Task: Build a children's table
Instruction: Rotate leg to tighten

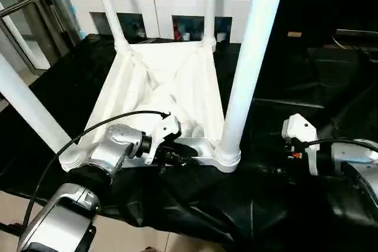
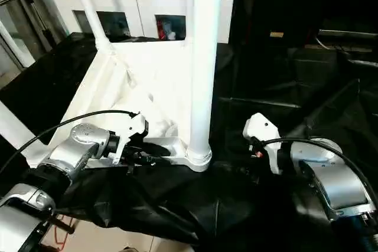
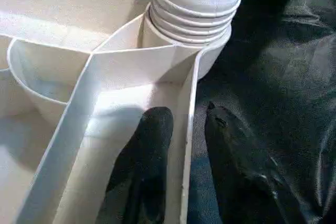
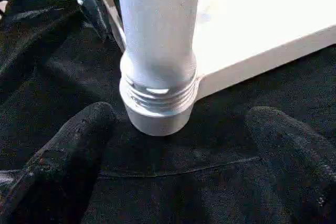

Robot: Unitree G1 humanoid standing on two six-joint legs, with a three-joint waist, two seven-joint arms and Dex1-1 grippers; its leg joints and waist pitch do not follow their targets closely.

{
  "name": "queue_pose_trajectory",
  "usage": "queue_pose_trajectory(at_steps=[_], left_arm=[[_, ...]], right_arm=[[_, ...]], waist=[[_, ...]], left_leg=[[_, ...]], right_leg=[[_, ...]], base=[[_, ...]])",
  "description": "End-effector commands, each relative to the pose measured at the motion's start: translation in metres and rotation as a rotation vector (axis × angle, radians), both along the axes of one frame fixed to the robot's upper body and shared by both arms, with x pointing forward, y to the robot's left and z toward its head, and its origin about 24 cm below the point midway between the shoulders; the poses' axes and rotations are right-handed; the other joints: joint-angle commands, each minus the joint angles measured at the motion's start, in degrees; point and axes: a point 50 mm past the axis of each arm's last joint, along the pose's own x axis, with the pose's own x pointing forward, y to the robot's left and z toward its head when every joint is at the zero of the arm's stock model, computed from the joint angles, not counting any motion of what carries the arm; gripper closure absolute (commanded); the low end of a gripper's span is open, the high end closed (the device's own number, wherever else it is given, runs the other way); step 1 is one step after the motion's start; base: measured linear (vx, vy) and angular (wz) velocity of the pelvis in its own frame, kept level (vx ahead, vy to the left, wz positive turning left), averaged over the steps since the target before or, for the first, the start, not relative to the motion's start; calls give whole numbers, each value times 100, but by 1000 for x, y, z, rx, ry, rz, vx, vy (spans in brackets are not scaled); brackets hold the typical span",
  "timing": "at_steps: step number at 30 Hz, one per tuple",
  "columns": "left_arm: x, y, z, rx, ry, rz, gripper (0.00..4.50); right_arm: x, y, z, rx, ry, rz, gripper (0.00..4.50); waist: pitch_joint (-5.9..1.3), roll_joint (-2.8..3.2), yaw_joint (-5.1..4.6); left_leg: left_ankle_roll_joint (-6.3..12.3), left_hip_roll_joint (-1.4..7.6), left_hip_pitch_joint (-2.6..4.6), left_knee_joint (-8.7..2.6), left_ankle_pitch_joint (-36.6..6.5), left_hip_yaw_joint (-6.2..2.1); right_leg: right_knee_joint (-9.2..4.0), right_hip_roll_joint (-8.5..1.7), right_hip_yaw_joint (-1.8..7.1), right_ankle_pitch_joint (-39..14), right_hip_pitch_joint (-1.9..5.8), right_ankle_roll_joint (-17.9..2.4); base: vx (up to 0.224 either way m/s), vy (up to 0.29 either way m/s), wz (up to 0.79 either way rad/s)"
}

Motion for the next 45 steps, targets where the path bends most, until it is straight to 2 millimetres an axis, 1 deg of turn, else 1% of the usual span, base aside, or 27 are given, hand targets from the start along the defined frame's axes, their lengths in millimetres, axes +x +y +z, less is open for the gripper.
queue_pose_trajectory(at_steps=[1, 4, 8, 9, 10, 11, 12, 14, 16, 17, 18, 21, 22, 23, 24, 25, 26, 27, 28, 29, 30, 31, 33, 34, 35, 40, 45], left_arm=[[-2, 9, -7, 57, 36, 9, 343], [-5, 13, -13, 109, 72, 12, 372], [-6, 18, -17, 148, 79, 63, 413], [-6, 18, -17, 148, 79, 63, 413], [-7, 18, -18, 136, 86, 123, 421], [-7, 18, -18, 136, 86, 123, 421], [-8, 17, -18, 126, 85, 148, 439], [-11, 10, -16, 71, 65, 189, 445], [-12, 5, -13, 30, 41, 202, 448], [-13, 4, -12, 19, 35, 205, 448], [-14, 1, -11, -1, 31, 208, 448], [-15, -3, -8, -27, 10, 209, 448], [-16, -5, -7, -36, 7, 209, 448], [-16, -7, -6, -40, 5, 206, 448], [-17, -8, -6, -40, 7, 204, 448], [-17, -8, -6, -40, 7, 203, 449], [-18, -8, -6, -37, 8, 202, 450], [-20, -9, -6, -31, 12, 198, 450], [-20, -9, -6, -30, 12, 197, 450], [-20, -9, -6, -27, 12, 196, 450], [-21, -9, -6, -25, 12, 195, 450], [-21, -9, -6, -23, 14, 194, 450], [-21, -9, -6, -22, 14, 194, 450], [-21, -8, -6, -17, 16, 193, 450], [-21, -8, -6, -16, 16, 192, 450], [-22, -6, -6, -13, 17, 201, 450], [-21, -6, -6, -8, 21, 234, 450]], right_arm=[[0, 0, 5, 12, -7, 7, 0], [-2, 3, 6, 26, 8, 24, 0], [-3, 7, 5, 40, 3, 25, 0], [-3, 7, 5, 40, 3, 25, 0], [1, 15, 1, 47, -38, -4, 0], [1, 15, 1, 47, -38, -4, 0], [4, 19, -2, 47, -51, -19, 0], [7, 29, -13, 30, -57, -28, 0], [10, 34, -17, 23, -57, -35, 0], [11, 35, -18, 23, -57, -39, 0], [13, 37, -19, 29, -54, -44, 0], [16, 42, -20, 39, -52, -37, 0], [19, 45, -22, 33, -58, -41, 0], [23, 46, -22, 34, -61, -54, 0], [26, 47, -23, 33, -62, -66, 0], [27, 47, -23, 34, -63, -66, 17], [29, 48, -23, 37, -68, -73, 28], [32, 51, -22, 65, -66, -68, 35], [32, 51, -22, 68, -64, -66, 38], [32, 52, -22, 72, -62, -62, 61], [32, 52, -22, 75, -59, -57, 61], [31, 53, -22, 73, -53, -46, 76], [31, 53, -22, 73, -51, -44, 82], [30, 54, -24, 72, -38, -30, 105], [29, 54, -25, 71, -36, -28, 105], [29, 57, -29, 75, -29, -26, 155], [29, 61, -37, 77, -16, -57, 175]], waist=[[-336, -108, 33], [-330, -120, 25], [-321, -110, 14], [-321, -110, 14], [-319, -124, 3], [-304, -113, -21], [-307, -113, -19], [-310, -140, -48], [-295, -131, -97], [-302, -214, -112], [-315, -177, -101], [-313, -152, -121], [-320, -245, -122], [-325, -190, -122], [-330, -179, -115], [-336, -178, -112], [-346, -175, -110], [-346, -218, -111], [-347, -205, -101], [-348, -198, -93], [-343, -205, -100], [-337, -204, -100], [-331, -205, -101], [-325, -209, -102], [-324, -208, -104], [-336, -195, -119], [-325, -191, -139]], left_leg=[[318, 30, 76, -383, -1538, 30], [304, 34, 74, -389, -1544, 29], [300, 31, 78, -395, -1563, 27], [300, 31, 78, -395, -1563, 27], [256, 46, 74, -408, -1586, 24], [241, 27, 64, -425, -1643, 18], [234, 21, 74, -418, -1674, 20], [176, 48, 70, -438, -1670, 9], [174, 30, 53, -441, -1729, 11], [200, 19, 59, -428, -1742, 25], [206, 20, 61, -425, -1688, 12], [255, 23, 39, -428, -1603, 12], [287, 23, 44, -413, -1549, 32], [278, 29, 26, -425, -1462, 15], [280, 22, 37, -409, -1417, 25], [294, 25, 53, -398, -1391, 34], [317, 28, 42, -394, -1298, 32], [339, 27, 33, -391, -1257, 39], [386, 23, 27, -387, -1177, 36], [406, 26, 39, -379, -1163, 44], [433, 20, 31, -378, -1136, 43], [436, 20, 38, -379, -1186, 48], [420, 20, 40, -383, -1243, 48], [392, 21, 44, -389, -1300, 48], [383, 21, 44, -390, -1311, 46], [391, 21, 37, -383, -1231, 44], [352, 18, 43, -394, -1339, 42]], right_leg=[[-461, -167, 94, -1269, 287, -1410], [-472, -169, 100, -1365, 284, -1360], [-486, -170, 101, -1508, 274, -1316], [-486, -170, 101, -1508, 274, -1316], [-476, -184, 107, -1598, 266, -1288], [-507, -178, 90, -1820, 259, -1223], [-522, -173, 90, -1916, 251, -1186], [-502, -176, 92, -1855, 242, -1194], [-514, -163, 86, -1910, 233, -1169], [-536, -151, 93, -1983, 228, -1116], [-508, -164, 98, -1944, 235, -1116], [-505, -159, 97, -1849, 232, -1087], [-513, -149, 105, -1754, 224, -1091], [-469, -167, 98, -1643, 235, -1150], [-476, -155, 98, -1571, 228, -1151], [-471, -153, 108, -1471, 215, -1186], [-445, -153, 105, -1243, 235, -1264], [-440, -148, 104, -1145, 242, -1289], [-419, -150, 101, -1008, 255, -1323], [-422, -150, 105, -966, 247, -1333], [-418, -144, 102, -920, 258, -1345], [-429, -148, 102, -1016, 255, -1332], [-438, -150, 104, -1120, 253, -1313], [-450, -153, 107, -1264, 250, -1272], [-451, -154, 109, -1292, 248, -1265], [-432, -147, 104, -1069, 254, -1319], [-445, -147, 105, -1230, 249, -1309]], base=[[0, 0, 0], [0, 0, 0], [0, 0, 0], [0, 0, 0], [0, 0, 0], [0, 0, 0], [0, 0, 0], [0, 0, 0], [0, 0, 0], [0, 0, 0], [0, 0, 0], [0, 0, 0], [0, 0, 0], [0, 0, 0], [0, 0, 0], [0, 0, 0], [0, 0, 0], [0, 0, 0], [0, 0, 0], [0, 0, 0], [0, 0, 0], [0, 0, 0], [0, 0, 0], [0, 0, 0], [0, 0, 0], [0, 0, 0], [0, 0, 0]])
